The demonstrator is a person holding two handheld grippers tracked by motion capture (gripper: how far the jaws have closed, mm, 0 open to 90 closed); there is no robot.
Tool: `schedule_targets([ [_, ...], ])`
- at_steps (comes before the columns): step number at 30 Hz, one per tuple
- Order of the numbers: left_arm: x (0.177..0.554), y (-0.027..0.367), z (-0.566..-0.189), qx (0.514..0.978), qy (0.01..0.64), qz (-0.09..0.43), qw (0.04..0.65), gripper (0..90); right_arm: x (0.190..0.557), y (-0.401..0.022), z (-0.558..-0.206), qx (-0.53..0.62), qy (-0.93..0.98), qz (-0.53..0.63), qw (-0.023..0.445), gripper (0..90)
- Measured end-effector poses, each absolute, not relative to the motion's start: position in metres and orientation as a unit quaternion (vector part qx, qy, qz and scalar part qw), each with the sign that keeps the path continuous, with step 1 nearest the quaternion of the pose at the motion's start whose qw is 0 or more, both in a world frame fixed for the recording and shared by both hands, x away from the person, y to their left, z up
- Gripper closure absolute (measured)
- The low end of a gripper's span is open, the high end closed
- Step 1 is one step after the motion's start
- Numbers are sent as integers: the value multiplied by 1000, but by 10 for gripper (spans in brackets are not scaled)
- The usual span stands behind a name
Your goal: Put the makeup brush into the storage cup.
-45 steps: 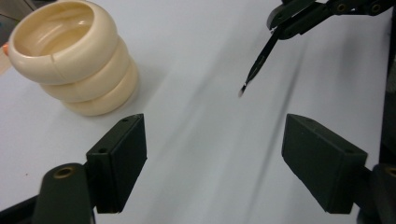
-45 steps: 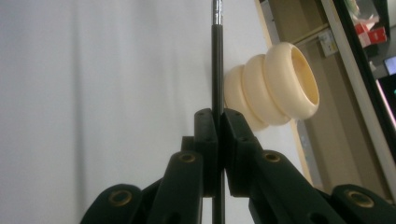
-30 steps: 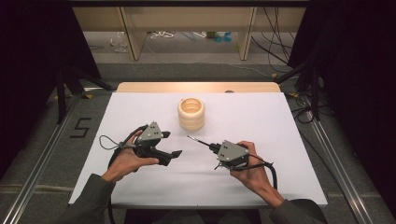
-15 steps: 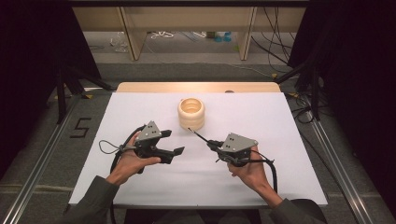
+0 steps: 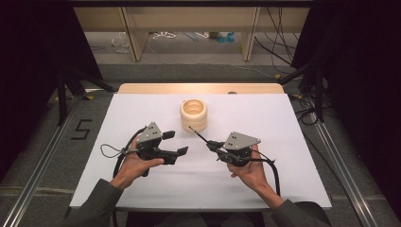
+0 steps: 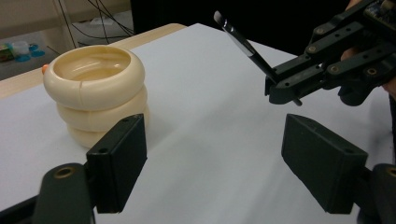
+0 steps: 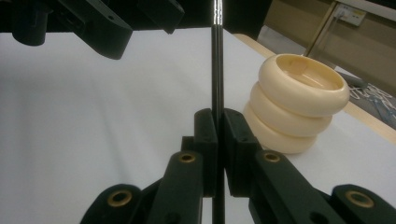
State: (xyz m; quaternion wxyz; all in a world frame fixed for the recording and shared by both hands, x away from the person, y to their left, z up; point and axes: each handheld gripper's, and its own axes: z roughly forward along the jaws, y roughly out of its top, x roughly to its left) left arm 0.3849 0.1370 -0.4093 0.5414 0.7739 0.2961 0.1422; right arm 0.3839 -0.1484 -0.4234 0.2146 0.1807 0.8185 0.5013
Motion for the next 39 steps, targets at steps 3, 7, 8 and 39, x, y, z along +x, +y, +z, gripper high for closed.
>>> schedule_targets([
  [3, 386, 137, -409, 765, 301, 134, 553, 229, 386, -147, -425, 185, 815, 508, 209, 854],
  [7, 386, 136, -410, 756, 312, 125, 562, 253, 388, -145, -425, 190, 809, 518, 203, 855],
  [8, 386, 136, -410, 751, 319, 121, 566, 253, 388, -144, -426, 192, 808, 520, 198, 854],
  [39, 385, 132, -407, 716, 322, 91, 612, 578, 386, -119, -429, 184, 792, 558, 166, 854],
])
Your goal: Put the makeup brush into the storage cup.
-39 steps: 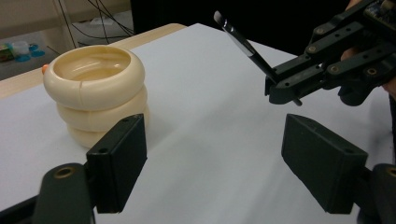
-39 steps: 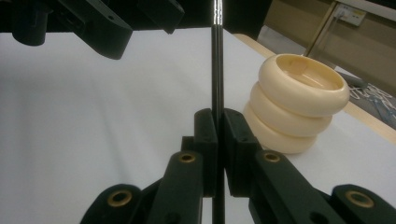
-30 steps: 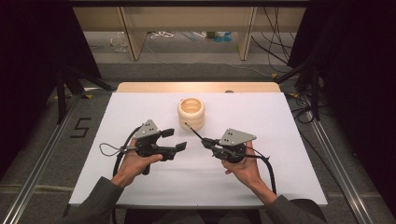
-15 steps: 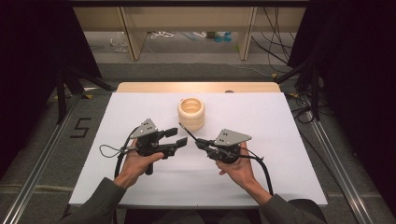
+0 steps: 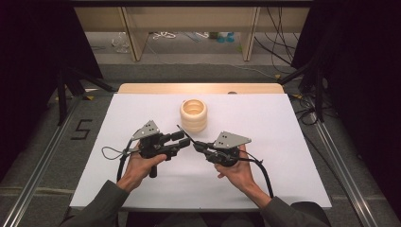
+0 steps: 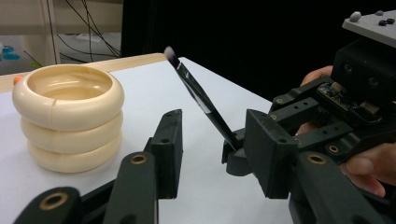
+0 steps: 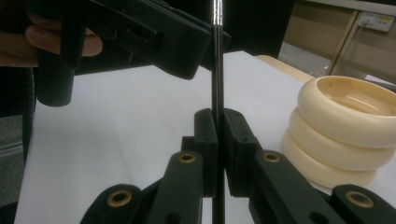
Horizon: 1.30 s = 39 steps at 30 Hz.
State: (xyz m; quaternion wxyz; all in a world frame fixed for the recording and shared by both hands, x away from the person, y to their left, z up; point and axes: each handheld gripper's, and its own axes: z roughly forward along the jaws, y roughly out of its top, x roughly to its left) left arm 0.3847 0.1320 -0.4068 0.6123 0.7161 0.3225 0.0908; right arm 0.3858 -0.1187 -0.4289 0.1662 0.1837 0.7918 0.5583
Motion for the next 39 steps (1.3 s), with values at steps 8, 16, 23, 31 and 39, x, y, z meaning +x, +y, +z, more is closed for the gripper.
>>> schedule_targets([
  [8, 385, 131, -408, 711, 323, 87, 618, 636, 385, -116, -428, 185, 787, 566, 161, 854],
  [16, 385, 131, -408, 705, 319, 86, 627, 680, 385, -113, -428, 182, 781, 574, 164, 854],
  [23, 383, 130, -407, 699, 324, 82, 632, 707, 384, -113, -427, 180, 782, 575, 159, 855],
  [31, 384, 131, -406, 696, 319, 81, 639, 725, 383, -110, -427, 176, 777, 584, 154, 854],
  [39, 383, 131, -406, 693, 317, 70, 644, 782, 383, -108, -428, 178, 774, 587, 156, 855],
])
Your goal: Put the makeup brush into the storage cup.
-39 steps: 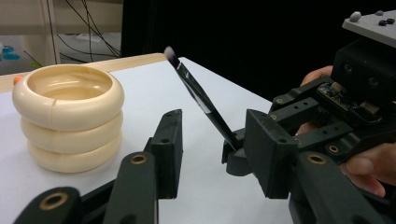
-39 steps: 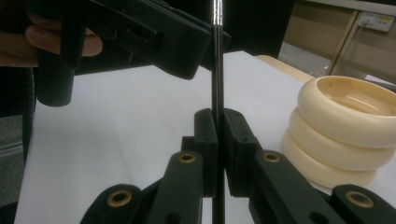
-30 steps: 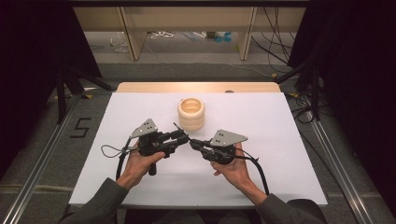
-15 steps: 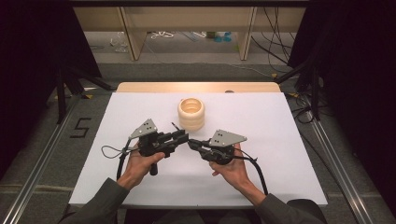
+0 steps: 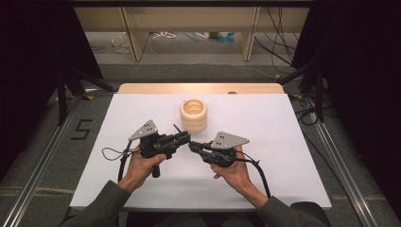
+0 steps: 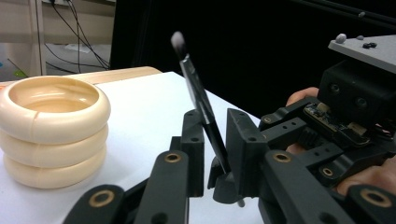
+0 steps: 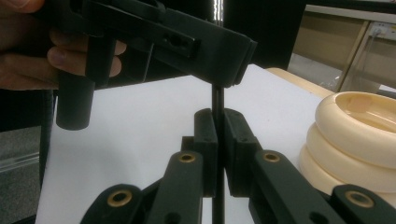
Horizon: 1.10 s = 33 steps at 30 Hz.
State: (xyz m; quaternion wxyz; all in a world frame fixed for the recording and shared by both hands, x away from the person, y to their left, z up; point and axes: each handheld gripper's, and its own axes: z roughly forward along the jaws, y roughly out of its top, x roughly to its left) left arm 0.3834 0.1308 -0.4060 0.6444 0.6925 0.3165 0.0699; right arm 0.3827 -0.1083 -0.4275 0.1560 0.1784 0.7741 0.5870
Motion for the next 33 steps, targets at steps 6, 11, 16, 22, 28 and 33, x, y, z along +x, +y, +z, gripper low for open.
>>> schedule_targets([
  [6, 381, 129, -404, 693, 301, 55, 653, 843, 382, -109, -427, 168, 780, 583, 151, 849],
  [11, 380, 130, -402, 698, 298, 64, 648, 848, 382, -109, -427, 178, 781, 580, 148, 774],
  [16, 381, 134, -400, 702, 300, 76, 641, 848, 383, -113, -425, 200, 787, 565, 147, 540],
  [22, 384, 138, -401, 707, 311, 92, 629, 848, 380, -117, -422, 210, 804, 533, 159, 381],
  [28, 386, 141, -401, 709, 320, 101, 620, 848, 380, -121, -421, 223, 808, 521, 162, 315],
  [33, 388, 143, -401, 714, 326, 111, 610, 847, 381, -131, -420, 248, 805, 515, 160, 278],
])
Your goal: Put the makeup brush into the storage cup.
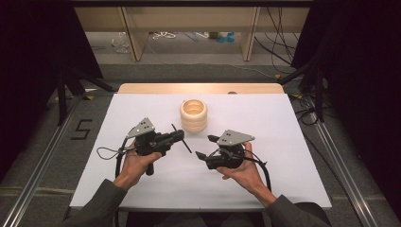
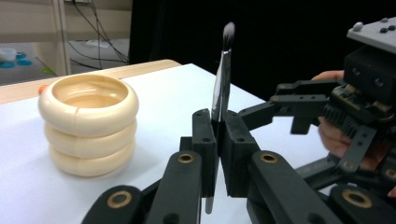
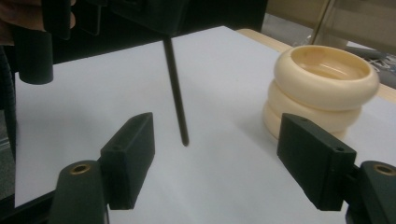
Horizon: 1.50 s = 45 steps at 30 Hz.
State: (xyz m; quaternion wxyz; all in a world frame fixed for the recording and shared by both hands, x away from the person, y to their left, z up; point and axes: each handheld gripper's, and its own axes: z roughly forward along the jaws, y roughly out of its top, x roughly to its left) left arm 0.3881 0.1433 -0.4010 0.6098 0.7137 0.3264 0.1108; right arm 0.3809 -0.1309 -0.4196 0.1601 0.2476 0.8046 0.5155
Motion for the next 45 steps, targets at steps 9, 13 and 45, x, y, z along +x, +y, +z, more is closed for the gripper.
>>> schedule_targets([
  [9, 392, 148, -401, 715, 340, 122, 599, 847, 382, -151, -416, 265, 796, 514, 180, 270],
  [13, 394, 150, -401, 714, 345, 128, 596, 847, 380, -158, -417, 277, 794, 511, 177, 256],
  [45, 436, 152, -375, 702, 384, 154, 580, 847, 363, -197, -427, 321, 782, 498, 191, 185],
])
